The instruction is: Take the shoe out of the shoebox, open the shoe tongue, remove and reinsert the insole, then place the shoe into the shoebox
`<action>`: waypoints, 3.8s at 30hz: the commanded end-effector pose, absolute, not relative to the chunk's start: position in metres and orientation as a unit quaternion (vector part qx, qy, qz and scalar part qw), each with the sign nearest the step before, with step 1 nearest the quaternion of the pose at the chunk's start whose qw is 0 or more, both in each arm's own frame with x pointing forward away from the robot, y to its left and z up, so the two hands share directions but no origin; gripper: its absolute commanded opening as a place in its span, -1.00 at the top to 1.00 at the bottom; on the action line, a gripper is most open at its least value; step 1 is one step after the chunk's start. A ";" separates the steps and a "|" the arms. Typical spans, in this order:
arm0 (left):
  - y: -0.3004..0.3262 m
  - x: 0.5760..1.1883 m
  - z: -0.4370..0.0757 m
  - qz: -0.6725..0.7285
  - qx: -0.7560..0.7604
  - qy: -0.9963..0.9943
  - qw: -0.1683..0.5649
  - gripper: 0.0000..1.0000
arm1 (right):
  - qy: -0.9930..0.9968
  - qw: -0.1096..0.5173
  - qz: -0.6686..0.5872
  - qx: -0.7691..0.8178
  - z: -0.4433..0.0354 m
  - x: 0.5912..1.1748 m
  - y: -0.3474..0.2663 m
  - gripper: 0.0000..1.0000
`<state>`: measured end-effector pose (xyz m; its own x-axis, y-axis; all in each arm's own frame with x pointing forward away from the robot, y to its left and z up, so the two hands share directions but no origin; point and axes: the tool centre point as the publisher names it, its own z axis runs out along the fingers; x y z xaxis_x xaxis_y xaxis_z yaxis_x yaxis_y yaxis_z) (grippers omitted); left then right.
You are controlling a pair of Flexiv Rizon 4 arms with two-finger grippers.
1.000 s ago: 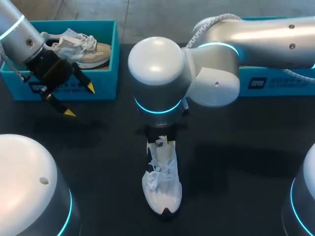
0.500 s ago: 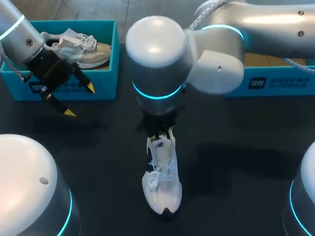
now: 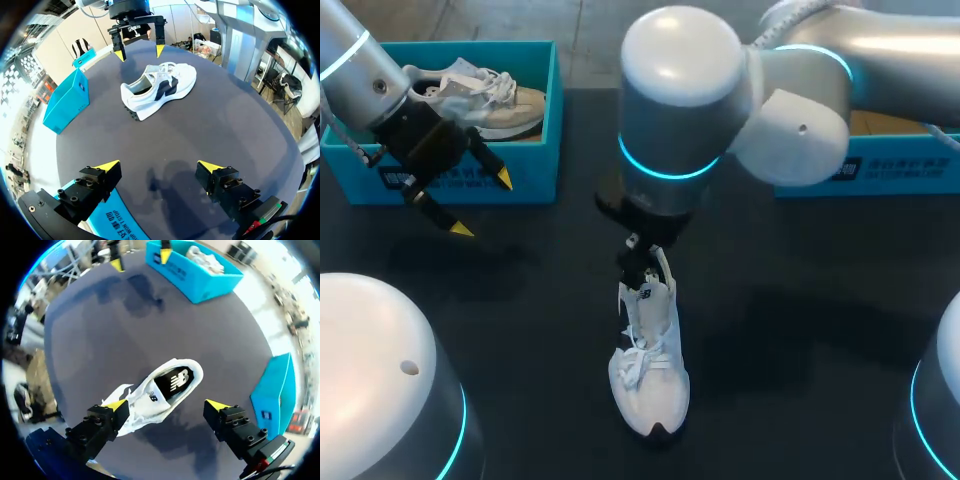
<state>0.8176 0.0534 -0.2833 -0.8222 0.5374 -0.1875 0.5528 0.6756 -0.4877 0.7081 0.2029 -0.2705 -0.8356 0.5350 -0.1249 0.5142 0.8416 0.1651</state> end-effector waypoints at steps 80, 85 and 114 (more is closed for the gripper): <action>0.054 0.817 -0.283 -0.270 0.298 0.916 0.014 -1.00 | 0.996 0.070 0.005 -0.046 -0.376 0.828 0.206 -0.84; 0.054 0.817 -0.283 -0.270 0.298 0.916 0.014 -1.00 | 0.997 0.068 0.010 -0.041 -0.375 0.824 0.209 -0.80; 0.054 0.817 -0.283 -0.270 0.298 0.916 0.014 -1.00 | 0.999 0.048 -0.009 -0.012 -0.368 0.805 0.211 -0.74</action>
<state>0.8176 0.0534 -0.2833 -0.8222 0.5374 -0.1876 0.5529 0.6756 -0.4877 0.8052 0.2097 -0.3694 -0.9948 -0.0277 -0.0975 -0.0265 0.9996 -0.0138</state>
